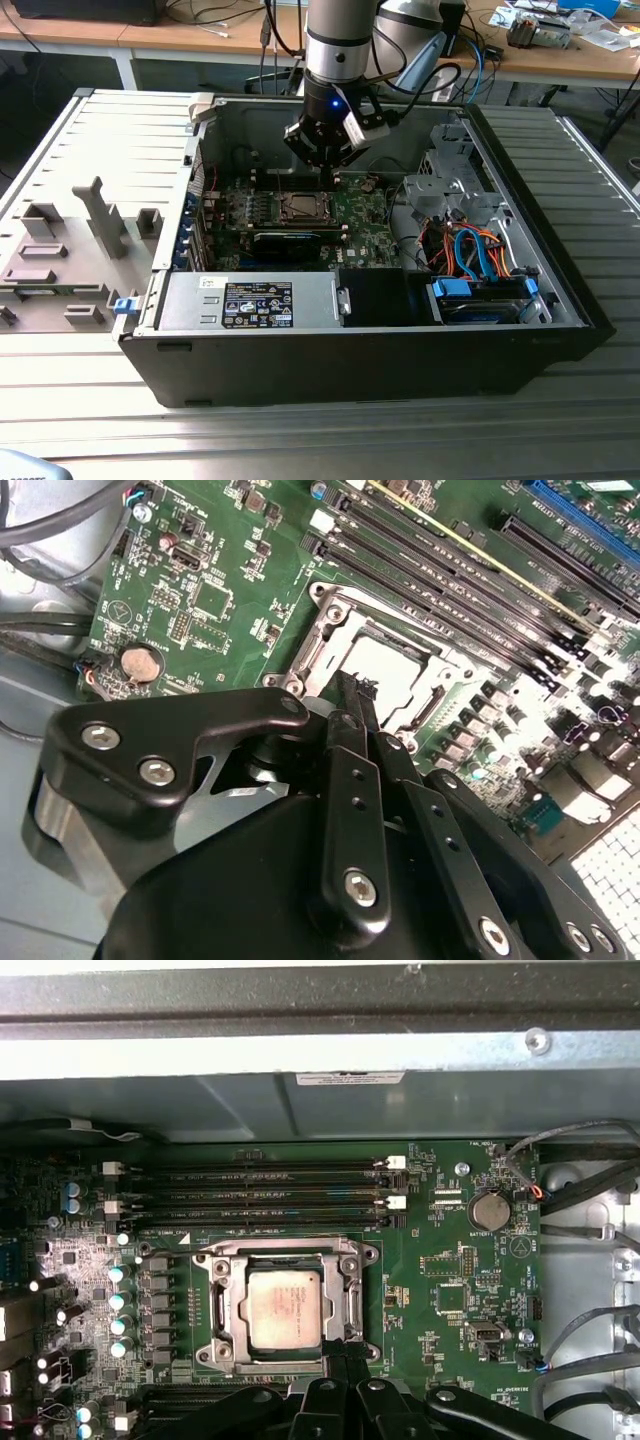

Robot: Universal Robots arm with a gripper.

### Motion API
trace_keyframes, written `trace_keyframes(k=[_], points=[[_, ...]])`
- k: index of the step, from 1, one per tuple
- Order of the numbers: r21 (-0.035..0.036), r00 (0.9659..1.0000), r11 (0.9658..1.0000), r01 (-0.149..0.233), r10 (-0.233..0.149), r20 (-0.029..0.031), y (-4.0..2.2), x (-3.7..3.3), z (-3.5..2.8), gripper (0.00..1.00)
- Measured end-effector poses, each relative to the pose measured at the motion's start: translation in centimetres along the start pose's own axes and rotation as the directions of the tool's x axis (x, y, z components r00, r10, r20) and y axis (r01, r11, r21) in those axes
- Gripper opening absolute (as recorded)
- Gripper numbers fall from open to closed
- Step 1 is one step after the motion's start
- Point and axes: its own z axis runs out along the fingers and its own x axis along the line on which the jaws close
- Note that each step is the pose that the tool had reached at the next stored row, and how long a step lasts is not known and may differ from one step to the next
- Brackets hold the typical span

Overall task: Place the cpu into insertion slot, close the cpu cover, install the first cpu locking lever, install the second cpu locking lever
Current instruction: 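Install the first cpu locking lever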

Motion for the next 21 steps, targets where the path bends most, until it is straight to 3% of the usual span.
trace_keyframes(k=[21], points=[[-0.0001,0.9994,0.9994,0.034,-0.034,0.0006,0.0,0.0,0.0,0.11]])
